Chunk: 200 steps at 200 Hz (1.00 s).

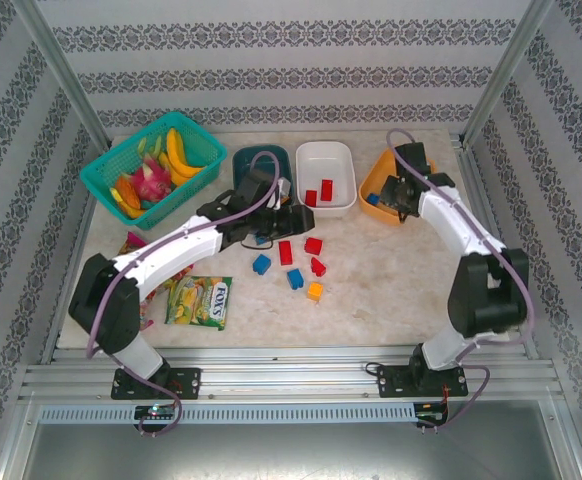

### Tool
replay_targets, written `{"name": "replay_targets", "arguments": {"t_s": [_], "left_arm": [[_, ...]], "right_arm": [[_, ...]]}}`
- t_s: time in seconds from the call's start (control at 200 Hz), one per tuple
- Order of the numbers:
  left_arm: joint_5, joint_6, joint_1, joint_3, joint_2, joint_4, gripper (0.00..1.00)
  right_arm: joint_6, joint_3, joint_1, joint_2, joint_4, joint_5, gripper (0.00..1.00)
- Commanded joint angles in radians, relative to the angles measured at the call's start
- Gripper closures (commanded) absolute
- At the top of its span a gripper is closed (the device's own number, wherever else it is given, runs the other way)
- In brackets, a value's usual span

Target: Sort the legos into containers by color

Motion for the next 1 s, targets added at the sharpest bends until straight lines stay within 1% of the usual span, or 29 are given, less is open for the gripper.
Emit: {"name": "replay_targets", "arguments": {"t_s": [0.0,0.235,0.365,0.485,0.545,0.605,0.645,0.729,0.789,0.904,0.994], "left_arm": [[0.030,0.044,-0.014,0.096,0.057,0.055,0.30],[0.063,0.056,-0.013,0.289,0.200,0.053,0.30],[0.069,0.067,-0.013,0.377,0.262,0.031,0.30],[0.070,0.071,-0.013,0.419,0.289,0.017,0.30],[0.068,0.077,-0.013,0.429,0.295,0.010,0.31],[0.066,0.081,-0.013,0.432,0.295,0.003,0.31],[0.064,0.083,-0.012,0.434,0.294,-0.001,0.31],[0.058,0.085,-0.010,0.435,0.289,-0.011,0.30],[0.050,0.085,-0.007,0.438,0.282,-0.024,0.30],[0.031,0.084,-0.001,0.430,0.256,-0.049,0.30],[0.009,0.079,0.008,0.409,0.220,-0.070,0.30]], "right_arm": [[-0.055,0.088,-0.040,0.120,-0.058,-0.024,0.77],[-0.017,0.312,-0.093,0.359,-0.152,-0.020,0.77],[0.004,0.407,-0.107,0.447,-0.182,-0.035,0.75],[0.021,0.471,-0.112,0.506,-0.233,-0.033,0.75],[0.033,0.475,-0.112,0.513,-0.241,-0.029,0.74],[0.046,0.469,-0.112,0.513,-0.240,-0.021,0.70],[0.052,0.466,-0.112,0.512,-0.238,-0.018,0.66],[0.049,0.467,-0.111,0.507,-0.232,-0.016,0.53],[0.038,0.483,-0.106,0.497,-0.233,-0.018,0.48],[0.013,0.503,-0.092,0.451,-0.222,-0.007,0.43],[0.010,0.503,-0.077,0.388,-0.199,-0.015,0.41]]}}
